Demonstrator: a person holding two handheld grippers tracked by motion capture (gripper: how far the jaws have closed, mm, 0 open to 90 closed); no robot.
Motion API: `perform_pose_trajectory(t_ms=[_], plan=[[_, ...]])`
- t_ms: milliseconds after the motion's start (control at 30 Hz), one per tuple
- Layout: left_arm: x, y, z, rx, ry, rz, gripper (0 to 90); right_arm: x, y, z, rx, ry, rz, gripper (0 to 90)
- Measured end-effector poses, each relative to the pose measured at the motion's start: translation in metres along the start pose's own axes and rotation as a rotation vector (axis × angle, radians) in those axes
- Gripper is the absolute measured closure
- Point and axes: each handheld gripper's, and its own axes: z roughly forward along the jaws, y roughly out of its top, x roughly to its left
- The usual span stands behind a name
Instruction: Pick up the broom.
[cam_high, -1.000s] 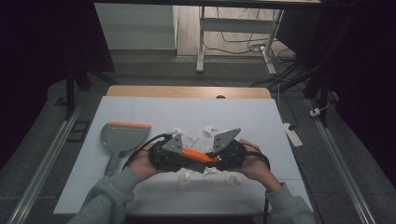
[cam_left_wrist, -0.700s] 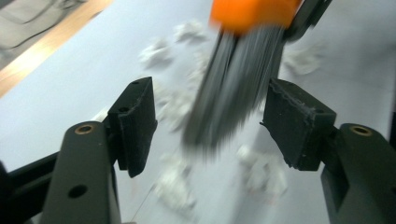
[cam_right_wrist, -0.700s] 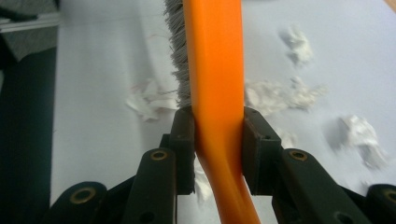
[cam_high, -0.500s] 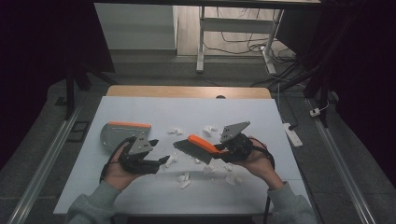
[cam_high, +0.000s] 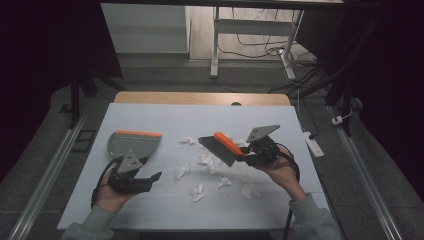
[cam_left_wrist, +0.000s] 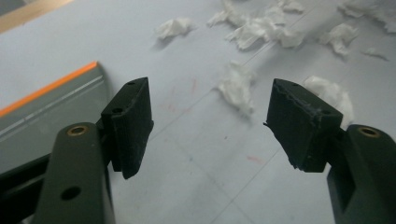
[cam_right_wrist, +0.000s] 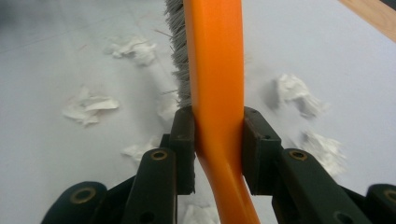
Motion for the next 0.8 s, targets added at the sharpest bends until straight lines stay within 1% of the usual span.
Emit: perform_pose_trajectory(t_ms=[33,100,200,300,367,467,633,800], plan=[[0.001,-0.004,0.0,0.004,0.003,-0.007,31.8,-0.002,-0.001,-0.001,-0.002,-0.011,0.021,68.8],[0.004,-0.011,0.0,0.01,0.009,-0.022,31.7,-0.007,-0.003,-0.003,-0.01,-0.038,0.047,68.8],[0.009,-0.019,-0.003,0.011,0.026,-0.044,31.4,-0.014,-0.007,-0.008,-0.025,-0.063,0.097,68.8],[0.012,-0.025,-0.004,0.004,0.037,-0.056,31.5,-0.019,-0.009,-0.011,-0.037,-0.077,0.122,68.8],[0.014,-0.027,-0.004,0.003,0.043,-0.059,31.5,-0.022,-0.01,-0.014,-0.042,-0.085,0.131,68.8],[0.015,-0.027,-0.002,0.002,0.039,-0.06,31.5,-0.025,-0.011,-0.016,-0.043,-0.096,0.141,68.8],[0.014,-0.028,0.001,0.0,0.045,-0.039,31.7,-0.028,-0.014,-0.018,-0.044,-0.106,0.157,68.8],[0.015,-0.029,0.003,0.01,0.036,-0.049,31.1,-0.032,-0.016,-0.021,-0.047,-0.124,0.172,68.8]])
